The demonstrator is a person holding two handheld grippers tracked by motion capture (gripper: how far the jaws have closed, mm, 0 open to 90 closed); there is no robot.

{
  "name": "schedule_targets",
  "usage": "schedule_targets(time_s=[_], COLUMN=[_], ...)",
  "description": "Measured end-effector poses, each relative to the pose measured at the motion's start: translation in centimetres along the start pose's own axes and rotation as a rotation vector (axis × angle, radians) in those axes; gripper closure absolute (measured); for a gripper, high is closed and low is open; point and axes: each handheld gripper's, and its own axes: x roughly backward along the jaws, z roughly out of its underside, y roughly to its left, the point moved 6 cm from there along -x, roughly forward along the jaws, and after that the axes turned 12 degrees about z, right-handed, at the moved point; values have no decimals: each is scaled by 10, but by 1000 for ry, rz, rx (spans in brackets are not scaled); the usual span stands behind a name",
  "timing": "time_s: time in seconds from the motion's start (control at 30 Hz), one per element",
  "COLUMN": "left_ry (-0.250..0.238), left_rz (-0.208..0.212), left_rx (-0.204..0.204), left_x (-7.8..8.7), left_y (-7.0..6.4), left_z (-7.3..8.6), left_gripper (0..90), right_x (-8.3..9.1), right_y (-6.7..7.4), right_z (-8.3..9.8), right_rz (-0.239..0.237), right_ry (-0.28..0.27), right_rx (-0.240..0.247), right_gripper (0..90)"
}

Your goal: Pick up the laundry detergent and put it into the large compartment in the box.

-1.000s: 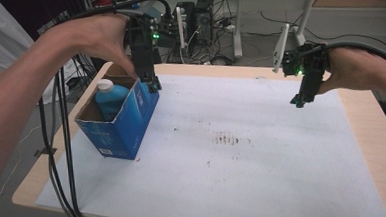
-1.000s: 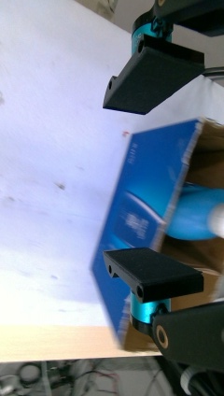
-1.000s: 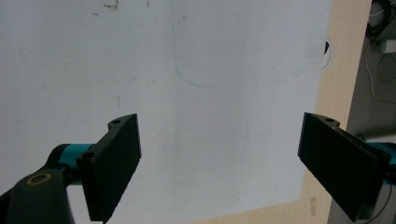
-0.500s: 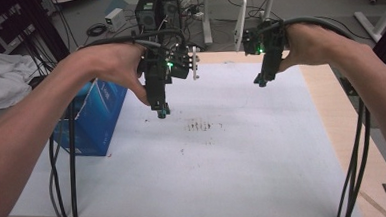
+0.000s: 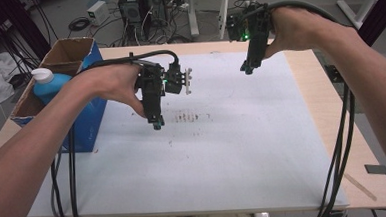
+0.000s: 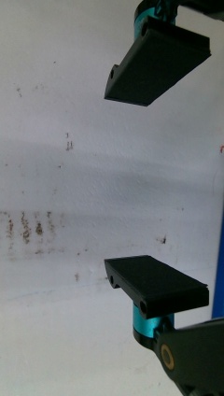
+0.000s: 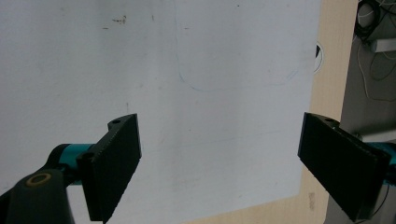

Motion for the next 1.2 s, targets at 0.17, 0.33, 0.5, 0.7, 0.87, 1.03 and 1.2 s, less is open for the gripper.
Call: schedule_targets(time_s=[0.17, 0.33, 0.5, 0.7, 0.87, 1.03, 1.2], left_ry=[-7, -11, -7, -10, -12, -7, -15], left_rz=[2, 1, 2, 6, -3, -1, 12], left_rx=[-2, -5, 8, -1, -11, -11, -3], left_x=[-2, -2, -4, -7, -6, -6, -7], left_y=[-1, -2, -2, -3, -1, -1, -3], left_z=[1, 1, 2, 1, 0, 0, 0], left_gripper=[163, 163, 163, 163, 163, 163, 163], right_x=[-2, -3, -5, -7, -9, -6, -4], right_y=[0, 0, 0, -1, -1, 1, 1], right_z=[-1, -4, -6, -5, -5, -6, -5], right_rz=[-2, -4, -3, -6, -8, -2, 9], right_ry=[3, 0, -2, -2, 3, 3, 4], right_rx=[1, 5, 7, 7, 9, 9, 10], right_gripper=[124, 124, 124, 124, 124, 124, 124])
